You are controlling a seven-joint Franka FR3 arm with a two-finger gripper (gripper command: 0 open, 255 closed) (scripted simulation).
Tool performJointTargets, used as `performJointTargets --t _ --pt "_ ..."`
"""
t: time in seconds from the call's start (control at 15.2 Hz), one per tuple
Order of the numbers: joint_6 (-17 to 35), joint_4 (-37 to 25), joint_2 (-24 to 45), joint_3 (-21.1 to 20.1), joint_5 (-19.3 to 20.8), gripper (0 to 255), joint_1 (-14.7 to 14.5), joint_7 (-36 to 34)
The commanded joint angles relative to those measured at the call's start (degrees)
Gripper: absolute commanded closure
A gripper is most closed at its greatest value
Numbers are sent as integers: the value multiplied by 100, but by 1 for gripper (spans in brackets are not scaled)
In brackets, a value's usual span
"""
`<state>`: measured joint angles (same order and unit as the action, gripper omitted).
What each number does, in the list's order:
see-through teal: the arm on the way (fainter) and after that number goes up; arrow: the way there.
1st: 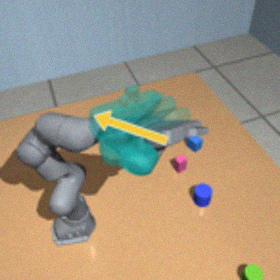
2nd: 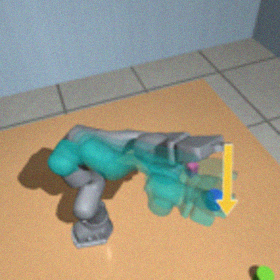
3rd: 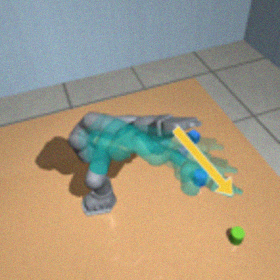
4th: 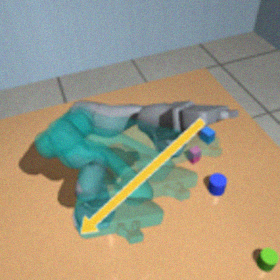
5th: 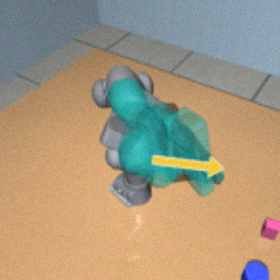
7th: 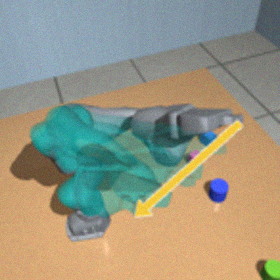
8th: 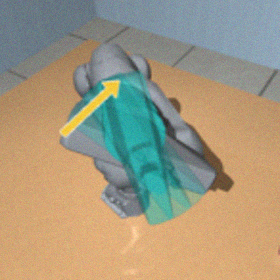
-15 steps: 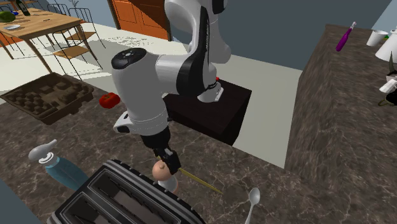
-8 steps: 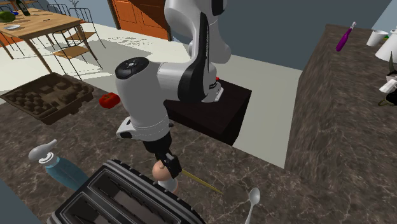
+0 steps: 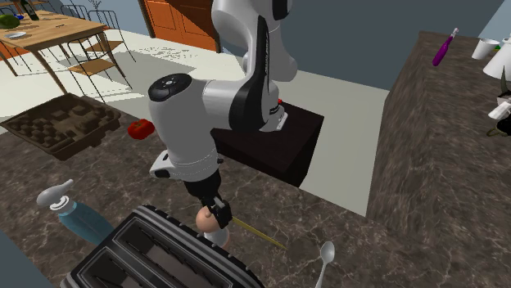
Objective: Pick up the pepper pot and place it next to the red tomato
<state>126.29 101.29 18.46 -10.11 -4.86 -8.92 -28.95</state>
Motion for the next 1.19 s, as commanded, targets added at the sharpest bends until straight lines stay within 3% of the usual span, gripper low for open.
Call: performJointTargets --t 0.0,0.26,1.12 --pt "-1 2 1 2 1 255 2 0" --pt "-1 1 2 2 1 255 1 -1" --pt "-898 -615 -285 -6 -4 255 14 -77"
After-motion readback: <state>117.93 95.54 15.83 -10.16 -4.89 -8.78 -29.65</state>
